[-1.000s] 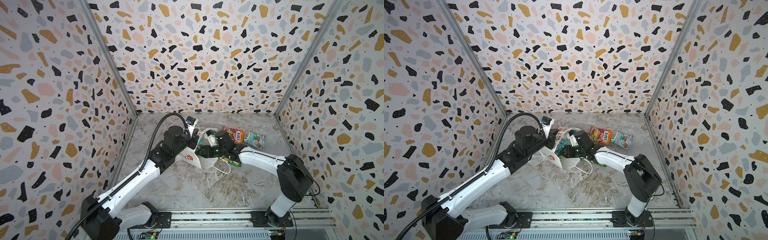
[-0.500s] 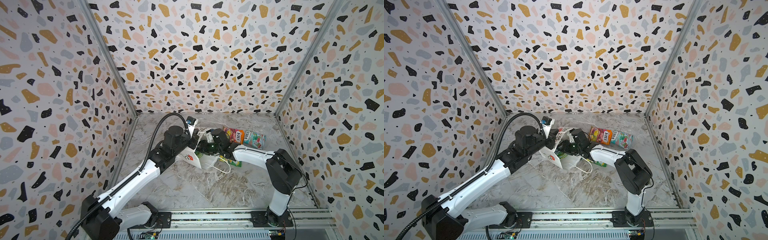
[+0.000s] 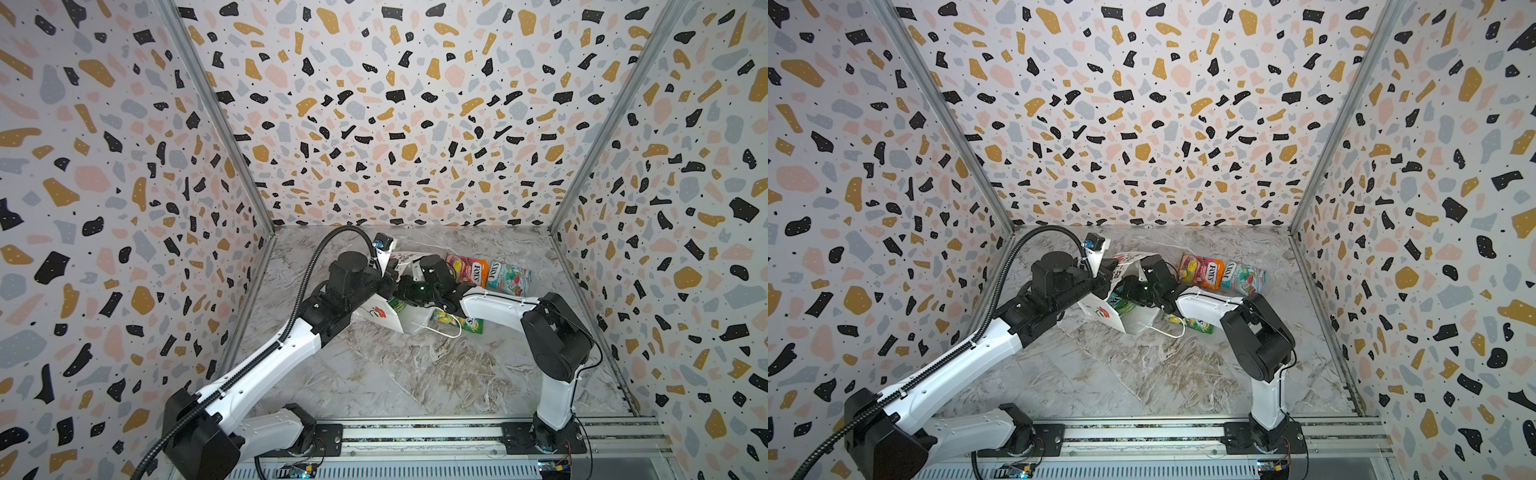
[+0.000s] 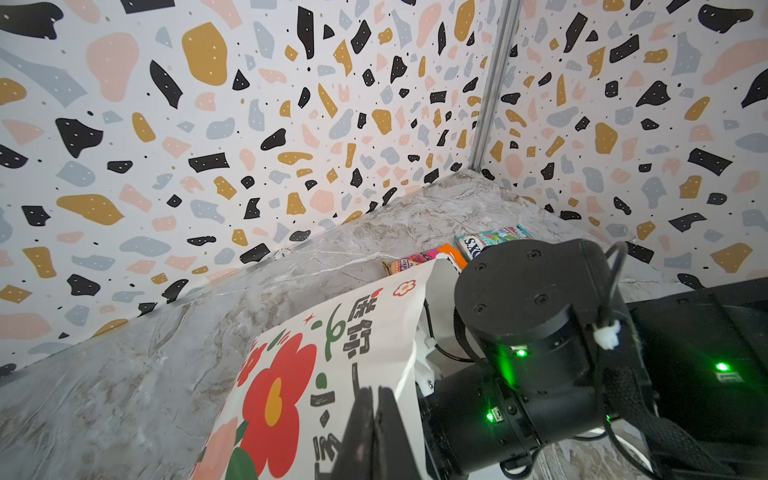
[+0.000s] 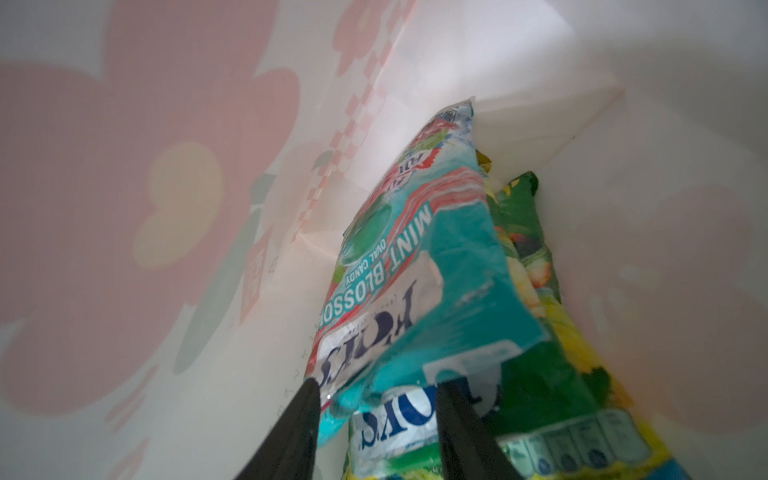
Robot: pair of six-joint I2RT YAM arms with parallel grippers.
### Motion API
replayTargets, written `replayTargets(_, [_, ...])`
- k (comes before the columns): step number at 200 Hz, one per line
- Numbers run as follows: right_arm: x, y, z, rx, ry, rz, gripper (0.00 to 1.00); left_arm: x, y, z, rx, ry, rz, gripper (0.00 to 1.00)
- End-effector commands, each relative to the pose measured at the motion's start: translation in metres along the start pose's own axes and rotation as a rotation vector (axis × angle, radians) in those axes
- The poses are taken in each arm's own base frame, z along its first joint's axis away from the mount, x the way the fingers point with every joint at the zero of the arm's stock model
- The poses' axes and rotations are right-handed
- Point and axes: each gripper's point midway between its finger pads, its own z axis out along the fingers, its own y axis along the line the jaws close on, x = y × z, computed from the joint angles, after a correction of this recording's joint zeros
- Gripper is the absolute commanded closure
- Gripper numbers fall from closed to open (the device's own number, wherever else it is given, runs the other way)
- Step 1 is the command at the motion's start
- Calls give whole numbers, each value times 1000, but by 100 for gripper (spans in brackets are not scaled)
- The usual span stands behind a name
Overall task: Take the snacks out of the paper bag
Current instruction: 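Grasp the teal Mint Blossom packet in the bag with the right gripper and lift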
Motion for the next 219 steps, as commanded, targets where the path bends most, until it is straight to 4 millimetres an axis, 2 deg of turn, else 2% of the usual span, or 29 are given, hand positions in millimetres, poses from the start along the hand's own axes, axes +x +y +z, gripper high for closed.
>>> replayTargets(1, [-20, 10, -3, -8, -57, 20, 52, -16, -3, -2, 20, -50, -2, 100])
replayTargets(86, [-29, 2, 9, -4, -108, 132, 48, -18, -20, -1, 119, -54, -1, 100])
replayTargets(117, [-28, -6, 13, 16, -122, 160, 52, -18, -21, -1, 122, -55, 2, 100])
replayTargets(130, [-26, -9, 16, 21, -116, 161, 55, -18, -21, -1, 121, -54, 1, 100])
replayTargets(149, [-24, -11, 19, 19, -106, 152, 67, -18, -18, -2, 104, -55, 1, 100])
replayTargets(196, [-18, -1, 12, 34, -106, 41, 97, -13, 13, 1, -78, -21, -18, 100])
replayTargets(219, [-14, 5, 2, 35, -112, -8, 100, -11, 19, 2, -110, -12, -27, 100])
